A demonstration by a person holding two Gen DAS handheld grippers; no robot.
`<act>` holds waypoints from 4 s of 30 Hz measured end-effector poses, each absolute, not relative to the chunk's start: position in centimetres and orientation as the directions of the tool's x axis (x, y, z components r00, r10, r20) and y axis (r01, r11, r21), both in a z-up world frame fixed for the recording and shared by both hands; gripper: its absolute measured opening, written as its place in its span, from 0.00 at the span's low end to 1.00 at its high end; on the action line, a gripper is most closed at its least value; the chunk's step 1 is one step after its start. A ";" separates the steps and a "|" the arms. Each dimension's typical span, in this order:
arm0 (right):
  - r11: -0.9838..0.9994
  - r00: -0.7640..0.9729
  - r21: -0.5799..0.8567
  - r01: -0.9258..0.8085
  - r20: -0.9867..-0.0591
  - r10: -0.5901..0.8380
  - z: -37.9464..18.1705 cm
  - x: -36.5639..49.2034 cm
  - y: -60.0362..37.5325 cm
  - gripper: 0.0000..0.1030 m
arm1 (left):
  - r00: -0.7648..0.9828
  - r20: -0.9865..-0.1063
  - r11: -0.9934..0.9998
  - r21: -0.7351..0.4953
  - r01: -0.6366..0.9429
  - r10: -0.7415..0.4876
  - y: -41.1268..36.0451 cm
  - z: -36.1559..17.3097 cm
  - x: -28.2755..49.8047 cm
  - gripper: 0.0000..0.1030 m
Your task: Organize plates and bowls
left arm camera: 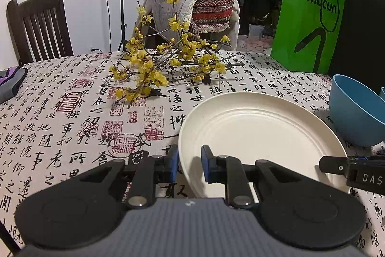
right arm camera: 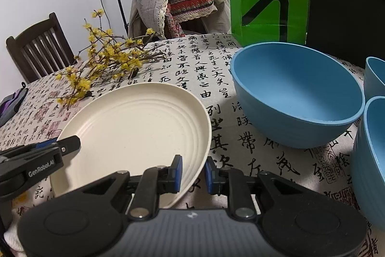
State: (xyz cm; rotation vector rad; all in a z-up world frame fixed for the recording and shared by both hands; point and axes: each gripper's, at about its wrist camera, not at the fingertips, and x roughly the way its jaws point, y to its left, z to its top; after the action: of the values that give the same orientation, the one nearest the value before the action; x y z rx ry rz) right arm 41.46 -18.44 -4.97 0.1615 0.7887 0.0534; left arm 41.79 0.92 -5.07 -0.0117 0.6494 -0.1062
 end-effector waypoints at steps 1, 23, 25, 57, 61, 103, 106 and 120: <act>0.987 0.706 0.163 0.012 -0.700 0.108 -5.0 41.4 -18.4 0.18 | 0.793 -0.601 0.995 -0.041 0.095 -0.100 0.9 -5.1 41.8 0.20; 0.991 0.740 0.135 -0.004 -0.666 0.094 -4.5 40.6 -18.2 0.18 | 0.822 -0.563 0.996 -0.007 0.093 -0.081 0.6 -4.7 41.1 0.20; 0.991 0.744 0.131 -0.004 -0.662 0.091 -4.5 40.5 -18.2 0.19 | 0.826 -0.558 0.996 0.000 0.093 -0.077 0.5 -4.7 41.0 0.20; 0.995 0.802 0.099 -0.024 -0.592 0.079 -2.0 38.2 -17.8 0.19 | 0.879 -0.472 0.997 0.011 0.077 -0.063 0.7 -1.9 39.0 0.20; 0.995 0.811 0.099 -0.027 -0.579 0.080 -1.4 37.6 -17.7 0.19 | 0.888 -0.457 0.997 0.024 0.072 -0.053 0.6 -1.3 38.1 0.20; 0.987 0.855 0.155 -0.036 -0.507 0.111 0.7 30.4 -15.4 0.19 | 0.927 -0.374 0.999 0.031 0.039 -0.025 3.0 1.9 30.5 0.20; 0.987 0.857 0.158 -0.037 -0.503 0.113 0.9 30.0 -15.4 0.19 | 0.930 -0.367 0.999 0.031 0.036 -0.022 3.2 2.2 29.9 0.20; 0.986 0.871 0.157 -0.058 -0.475 0.126 2.2 27.0 -14.6 0.19 | 0.941 -0.339 1.000 0.020 0.008 -0.001 3.7 3.5 26.4 0.20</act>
State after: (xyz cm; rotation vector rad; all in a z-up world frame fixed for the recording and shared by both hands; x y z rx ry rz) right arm 27.02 -14.64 2.19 0.1396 0.5051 0.0965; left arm 26.41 3.73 3.53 0.0210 0.3454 -0.0044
